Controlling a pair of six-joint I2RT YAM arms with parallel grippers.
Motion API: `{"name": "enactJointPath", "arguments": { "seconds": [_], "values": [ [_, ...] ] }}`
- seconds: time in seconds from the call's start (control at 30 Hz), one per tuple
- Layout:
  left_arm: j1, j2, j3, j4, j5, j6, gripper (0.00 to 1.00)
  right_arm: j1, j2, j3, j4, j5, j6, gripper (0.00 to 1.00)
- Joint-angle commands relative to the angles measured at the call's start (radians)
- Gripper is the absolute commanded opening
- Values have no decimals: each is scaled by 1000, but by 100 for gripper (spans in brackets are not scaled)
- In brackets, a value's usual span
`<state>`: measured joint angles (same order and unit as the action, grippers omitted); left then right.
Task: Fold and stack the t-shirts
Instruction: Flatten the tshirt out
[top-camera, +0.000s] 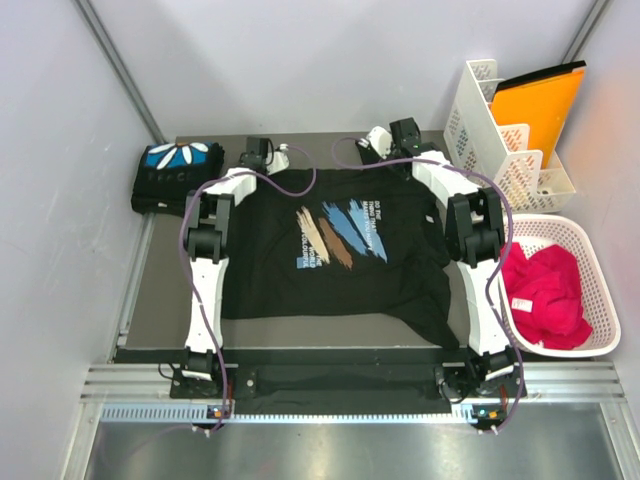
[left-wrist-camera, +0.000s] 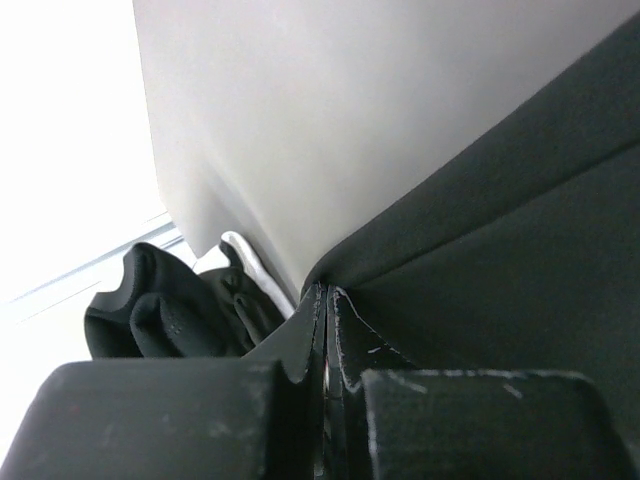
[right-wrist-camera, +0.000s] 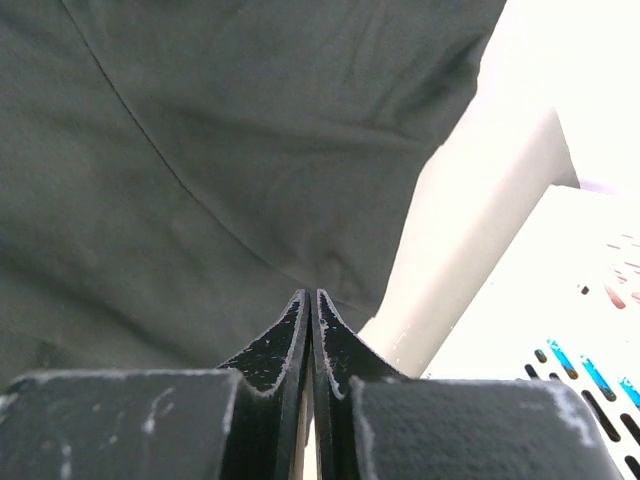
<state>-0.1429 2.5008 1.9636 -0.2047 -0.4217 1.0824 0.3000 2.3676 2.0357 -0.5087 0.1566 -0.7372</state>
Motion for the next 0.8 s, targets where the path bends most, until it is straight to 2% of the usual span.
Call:
{"name": "enactJointPath", "arguments": {
  "seconds": [0.0,0.13,0.37,0.77],
  "values": [
    [16,67,21,19,-49,28,0,-2,-8,-6,42,9,-2,1],
    [17,96,73,-2,-71,22,0,-4,-2,-5,56,12,-2,1],
    [22,93,73,4,-74,25,0,-15,48,46,84,35,13,0],
    [19,17,18,-5,-43,14,0,-25,125,90,119,57,2,0]
  ]
}}
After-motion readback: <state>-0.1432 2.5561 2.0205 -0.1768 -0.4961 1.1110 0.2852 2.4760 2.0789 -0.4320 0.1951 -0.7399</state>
